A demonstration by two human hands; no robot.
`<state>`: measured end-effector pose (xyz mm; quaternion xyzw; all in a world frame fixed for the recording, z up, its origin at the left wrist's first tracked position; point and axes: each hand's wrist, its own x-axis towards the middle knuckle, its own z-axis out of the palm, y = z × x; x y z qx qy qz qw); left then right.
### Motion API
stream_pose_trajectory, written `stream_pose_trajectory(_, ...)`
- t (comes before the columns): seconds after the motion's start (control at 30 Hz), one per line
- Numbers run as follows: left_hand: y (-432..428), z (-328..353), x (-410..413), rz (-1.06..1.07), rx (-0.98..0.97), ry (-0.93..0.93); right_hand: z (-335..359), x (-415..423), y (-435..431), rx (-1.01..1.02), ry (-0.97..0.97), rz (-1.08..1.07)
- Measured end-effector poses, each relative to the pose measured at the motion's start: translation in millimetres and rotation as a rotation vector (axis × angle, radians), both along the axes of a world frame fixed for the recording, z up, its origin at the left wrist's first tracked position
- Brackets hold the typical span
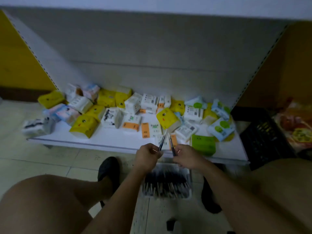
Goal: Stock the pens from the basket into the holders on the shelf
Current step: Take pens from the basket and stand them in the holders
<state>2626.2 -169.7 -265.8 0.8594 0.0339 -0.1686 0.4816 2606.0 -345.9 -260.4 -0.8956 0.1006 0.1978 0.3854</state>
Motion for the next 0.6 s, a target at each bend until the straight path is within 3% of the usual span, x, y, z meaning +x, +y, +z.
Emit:
stream_pose_trajectory(0.3,9,150,5,0.086,-0.267,-0.352,142,2,8,0.182,-0.409,0.003)
stream_pose_trajectory(0.6,11,292,2,0.014,-0.265,-0.649,289,5,13,0.168,-0.787,0.042)
